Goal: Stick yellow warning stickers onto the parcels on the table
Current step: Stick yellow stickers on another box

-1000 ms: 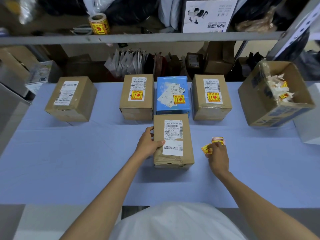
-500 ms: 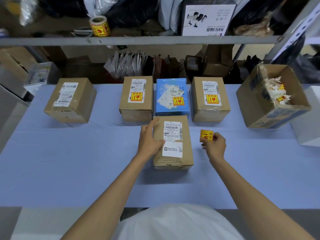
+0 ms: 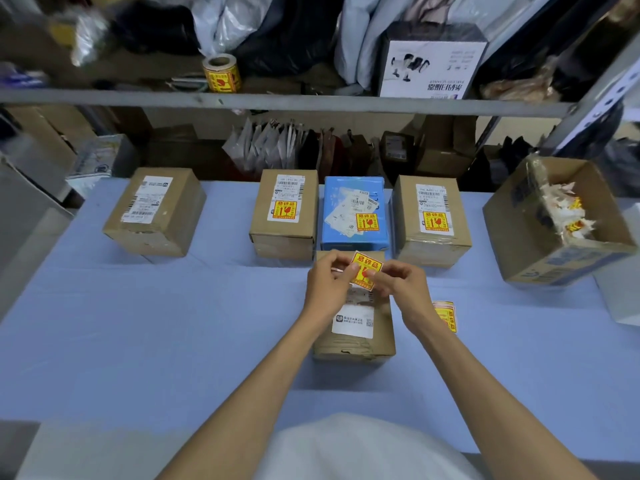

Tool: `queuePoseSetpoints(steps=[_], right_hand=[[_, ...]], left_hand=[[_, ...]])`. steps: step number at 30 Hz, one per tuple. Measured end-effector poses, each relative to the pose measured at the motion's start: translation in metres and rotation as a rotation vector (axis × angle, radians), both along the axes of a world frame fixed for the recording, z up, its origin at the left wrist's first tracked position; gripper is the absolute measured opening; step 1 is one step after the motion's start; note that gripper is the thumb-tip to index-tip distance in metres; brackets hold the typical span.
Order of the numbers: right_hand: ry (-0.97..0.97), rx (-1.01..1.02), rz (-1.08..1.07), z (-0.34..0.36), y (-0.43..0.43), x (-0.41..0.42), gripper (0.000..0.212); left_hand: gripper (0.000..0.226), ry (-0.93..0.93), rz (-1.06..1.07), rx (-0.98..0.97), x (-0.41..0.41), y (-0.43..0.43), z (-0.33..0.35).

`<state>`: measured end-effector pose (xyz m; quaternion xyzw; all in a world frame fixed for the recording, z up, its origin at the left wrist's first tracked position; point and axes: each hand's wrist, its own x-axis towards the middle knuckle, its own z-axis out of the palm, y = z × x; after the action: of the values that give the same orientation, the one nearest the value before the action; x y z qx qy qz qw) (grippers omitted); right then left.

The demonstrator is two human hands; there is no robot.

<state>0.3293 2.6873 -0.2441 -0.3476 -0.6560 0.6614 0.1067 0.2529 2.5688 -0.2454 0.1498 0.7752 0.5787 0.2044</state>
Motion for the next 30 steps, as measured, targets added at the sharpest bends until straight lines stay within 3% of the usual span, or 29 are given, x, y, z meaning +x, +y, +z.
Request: queuePoseSetpoints(steps=[5, 21, 25, 30], right_hand=[[0.08, -0.051, -0.018, 0.001, 0.002, -0.008, 0.003], [0.068, 0.008, -0.024, -0.007, -0.011, -0.012, 0.005], [0.042, -0.002, 0.036, -0.008, -0.007, -0.012, 0.015], [0.055, -0.039, -0.12, -0.007, -0.006, -0.012, 0.016]], left_hand=[[0.01, -0.145, 0.048, 0.073, -0.003, 0.004, -0.004], [0.008, -0.226, 0.115, 0.036, -0.007, -0.006, -0.014], [0.01, -0.256, 0.121, 0.057, -0.004, -0.006, -0.013], [0.008, -0.323, 0.06, 0.087, 0.0, -0.005, -0.011]])
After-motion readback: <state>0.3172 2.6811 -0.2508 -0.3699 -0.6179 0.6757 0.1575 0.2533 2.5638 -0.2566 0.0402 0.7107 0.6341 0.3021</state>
